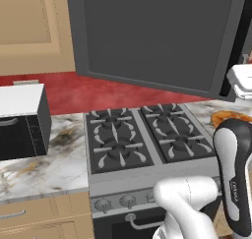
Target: Open the microwave door.
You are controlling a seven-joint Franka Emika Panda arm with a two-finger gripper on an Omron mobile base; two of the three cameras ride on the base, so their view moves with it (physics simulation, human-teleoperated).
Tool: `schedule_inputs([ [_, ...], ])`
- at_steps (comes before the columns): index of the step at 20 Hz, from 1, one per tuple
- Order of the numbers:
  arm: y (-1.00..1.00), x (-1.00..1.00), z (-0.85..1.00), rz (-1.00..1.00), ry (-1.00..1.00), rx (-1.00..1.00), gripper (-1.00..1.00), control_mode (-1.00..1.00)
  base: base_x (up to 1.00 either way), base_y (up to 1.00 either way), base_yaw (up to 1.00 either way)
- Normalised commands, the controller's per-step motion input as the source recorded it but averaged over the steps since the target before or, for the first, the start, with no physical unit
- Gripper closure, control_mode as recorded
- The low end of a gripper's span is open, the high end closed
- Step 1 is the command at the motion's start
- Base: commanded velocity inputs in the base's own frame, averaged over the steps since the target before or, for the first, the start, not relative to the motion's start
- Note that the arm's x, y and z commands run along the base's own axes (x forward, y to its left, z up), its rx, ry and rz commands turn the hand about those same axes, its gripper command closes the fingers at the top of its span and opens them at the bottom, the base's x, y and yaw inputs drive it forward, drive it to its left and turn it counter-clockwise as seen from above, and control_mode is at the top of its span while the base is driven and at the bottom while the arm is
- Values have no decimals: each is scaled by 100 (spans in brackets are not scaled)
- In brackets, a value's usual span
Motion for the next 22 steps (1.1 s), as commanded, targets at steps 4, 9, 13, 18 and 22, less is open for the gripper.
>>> schedule_inputs([
  [4,-87,-92,17,1,-1,11,-100,-100,0,0,0],
  [9,-100,-6,0,7,30,53,-100,-100,0,0,0],
  [13,-92,2,0,2,59,80,-100,-100,0,0,0],
  [18,-47,22,-8,0,71,91,-100,-100,0,0,0],
  [22,-1,2,-43,0,28,52,-100,-100,0,0,0],
])
